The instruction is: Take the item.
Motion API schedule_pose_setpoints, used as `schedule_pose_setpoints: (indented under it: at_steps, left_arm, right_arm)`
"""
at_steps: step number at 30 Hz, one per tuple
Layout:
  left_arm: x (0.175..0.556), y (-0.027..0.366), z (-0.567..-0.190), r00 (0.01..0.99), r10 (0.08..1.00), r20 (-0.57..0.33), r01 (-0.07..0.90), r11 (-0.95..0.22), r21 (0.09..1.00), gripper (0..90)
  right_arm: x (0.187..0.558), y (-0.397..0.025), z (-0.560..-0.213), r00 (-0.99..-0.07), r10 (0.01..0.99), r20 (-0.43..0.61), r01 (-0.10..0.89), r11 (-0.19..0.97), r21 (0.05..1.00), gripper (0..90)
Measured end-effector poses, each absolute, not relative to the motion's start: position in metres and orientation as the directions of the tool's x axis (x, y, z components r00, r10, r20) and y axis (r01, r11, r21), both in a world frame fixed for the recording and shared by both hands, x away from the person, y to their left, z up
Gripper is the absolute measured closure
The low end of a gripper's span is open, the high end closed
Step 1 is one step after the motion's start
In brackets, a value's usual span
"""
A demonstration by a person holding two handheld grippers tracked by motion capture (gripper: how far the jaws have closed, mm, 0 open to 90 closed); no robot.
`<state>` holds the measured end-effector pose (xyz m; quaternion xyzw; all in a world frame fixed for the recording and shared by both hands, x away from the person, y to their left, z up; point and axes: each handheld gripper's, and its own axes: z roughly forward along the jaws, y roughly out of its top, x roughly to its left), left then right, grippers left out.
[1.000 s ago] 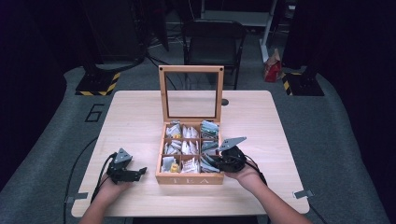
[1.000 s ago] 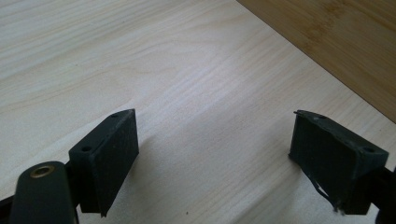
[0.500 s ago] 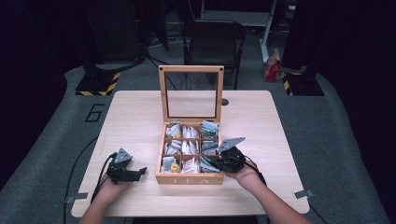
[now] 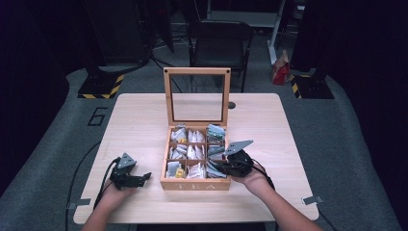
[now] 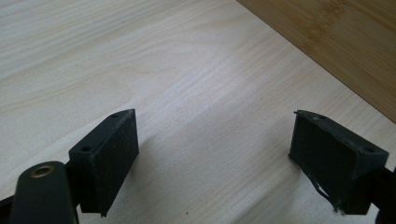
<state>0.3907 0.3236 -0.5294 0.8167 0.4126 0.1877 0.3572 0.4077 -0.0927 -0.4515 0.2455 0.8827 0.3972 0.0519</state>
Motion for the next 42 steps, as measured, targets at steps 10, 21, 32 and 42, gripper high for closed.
schedule_pose_setpoints:
  at_steps: [10,21,32,42]
  left_arm:
    - [0.391,0.324,-0.529,0.589,0.808,0.012,0.540,-0.404,0.738,14.9]
    - [0.391,0.324,-0.529,0.589,0.808,0.011,0.540,-0.404,0.739,14.9]
    - [0.391,0.324,-0.529,0.589,0.808,0.011,0.540,-0.404,0.739,14.9]
    - [0.391,0.324,-0.529,0.589,0.808,0.012,0.540,-0.405,0.738,14.9]
  right_arm:
    - [0.406,-0.096,-0.429,-0.883,0.457,0.108,0.370,0.536,0.758,89.6]
    - [0.406,-0.100,-0.410,-0.886,0.446,0.124,0.368,0.515,0.774,89.6]
    - [0.404,-0.104,-0.393,-0.888,0.441,0.126,0.359,0.496,0.791,89.6]
    - [0.405,-0.111,-0.383,-0.884,0.454,0.115,0.352,0.482,0.802,89.5]
